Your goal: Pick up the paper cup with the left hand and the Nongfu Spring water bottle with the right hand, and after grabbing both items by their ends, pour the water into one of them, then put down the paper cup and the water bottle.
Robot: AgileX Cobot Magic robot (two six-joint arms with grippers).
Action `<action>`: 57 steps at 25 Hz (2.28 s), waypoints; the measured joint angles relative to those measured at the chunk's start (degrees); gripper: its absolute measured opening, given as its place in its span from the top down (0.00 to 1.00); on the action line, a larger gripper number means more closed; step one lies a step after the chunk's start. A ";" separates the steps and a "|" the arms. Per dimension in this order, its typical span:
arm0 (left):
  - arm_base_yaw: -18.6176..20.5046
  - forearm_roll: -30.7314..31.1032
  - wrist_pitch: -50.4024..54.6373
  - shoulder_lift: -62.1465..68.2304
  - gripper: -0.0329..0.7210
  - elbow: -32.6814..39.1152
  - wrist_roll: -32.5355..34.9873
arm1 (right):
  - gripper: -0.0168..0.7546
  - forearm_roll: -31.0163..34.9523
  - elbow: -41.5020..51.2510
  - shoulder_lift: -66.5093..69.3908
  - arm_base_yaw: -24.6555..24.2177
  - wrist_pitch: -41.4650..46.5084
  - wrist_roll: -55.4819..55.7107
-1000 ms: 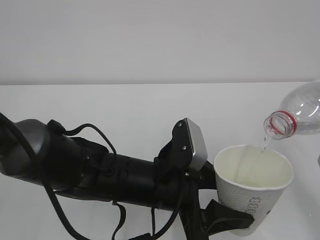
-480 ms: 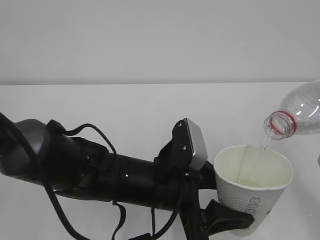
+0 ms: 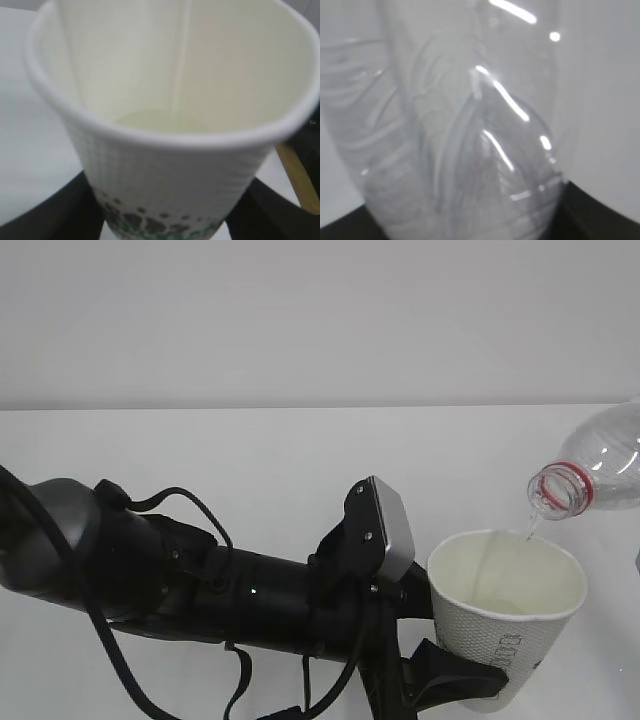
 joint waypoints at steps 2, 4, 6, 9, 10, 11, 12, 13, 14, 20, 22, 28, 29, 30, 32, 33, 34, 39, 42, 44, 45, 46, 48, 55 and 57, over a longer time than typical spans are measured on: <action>0.00 0.00 0.00 0.00 0.30 0.00 0.00 | 0.43 0.00 0.00 0.00 0.00 0.00 0.00; 0.00 0.00 0.00 0.00 0.30 0.00 0.00 | 0.43 0.00 0.00 0.00 0.00 0.00 -0.10; 0.00 0.00 0.00 0.00 0.30 0.00 0.00 | 0.43 0.00 0.00 0.00 0.00 0.00 -0.10; 0.00 0.00 0.00 0.00 0.30 0.00 0.00 | 0.43 0.00 0.00 0.00 0.00 0.00 -0.10; 0.00 0.00 0.00 0.00 0.30 0.00 0.00 | 0.43 0.00 0.00 0.00 0.00 0.00 -0.10; 0.00 0.00 0.00 0.11 0.30 0.00 0.00 | 0.43 0.00 0.00 0.00 0.00 0.00 -0.10; 0.00 0.00 0.00 0.14 0.30 0.00 0.00 | 0.43 0.00 0.00 0.00 0.00 0.00 -0.10; 0.00 0.00 0.00 0.23 0.30 0.00 0.00 | 0.43 0.00 0.00 0.00 0.00 0.00 -0.10; 0.00 0.00 0.00 0.28 0.30 0.00 0.00 | 0.43 0.00 0.00 0.00 0.00 0.00 -0.10; 0.00 0.00 0.00 0.37 0.30 0.00 0.00 | 0.43 0.00 0.00 0.00 0.00 0.00 -0.10; 0.00 0.00 0.00 0.37 0.30 0.00 0.00 | 0.43 0.00 0.00 0.00 0.00 0.00 -0.10; 0.00 0.00 0.00 0.37 0.30 0.00 0.00 | 0.43 0.00 0.00 0.00 0.00 0.00 -0.10; 0.00 0.00 0.00 0.37 0.30 0.00 0.00 | 0.43 0.00 0.00 0.00 0.00 0.00 -0.10; 0.00 0.00 0.00 0.37 0.30 0.00 0.00 | 0.43 0.00 0.00 0.00 0.00 0.00 -0.10; 0.00 0.00 0.00 0.37 0.30 0.00 0.00 | 0.43 0.00 0.00 0.00 0.00 0.00 -0.10; 0.00 0.00 0.00 0.37 0.30 0.00 0.00 | 0.43 0.00 0.00 0.00 0.00 0.00 -0.10; 0.00 0.00 0.00 0.37 0.30 0.00 0.00 | 0.43 0.00 0.00 0.00 0.00 0.00 -0.10; 0.00 0.00 0.00 0.37 0.30 0.00 0.00 | 0.43 0.10 0.00 0.00 0.00 0.00 -0.10; 0.00 0.00 0.00 0.37 0.30 0.00 0.00 | 0.43 0.10 0.00 0.00 0.00 -0.13 -0.32; 0.00 0.00 0.00 0.37 0.30 0.00 0.00 | 0.43 0.10 0.00 0.00 0.00 -0.13 -0.39; 0.00 0.00 0.00 0.37 0.30 0.00 0.00 | 0.43 0.10 0.00 0.00 0.00 -0.13 -0.44; 0.00 0.00 0.00 0.37 0.30 0.00 0.00 | 0.43 0.10 0.00 0.00 0.00 -0.13 -0.44; 0.00 0.00 0.00 0.37 0.30 0.00 0.00 | 0.43 0.10 0.00 0.00 0.00 -0.13 -0.54; 0.00 0.00 0.00 0.37 0.30 0.00 0.00 | 0.43 0.10 0.00 0.00 0.00 -0.13 -0.58; 0.00 0.00 0.00 0.37 0.30 0.00 0.00 | 0.43 0.10 0.00 0.00 0.00 -0.13 -0.58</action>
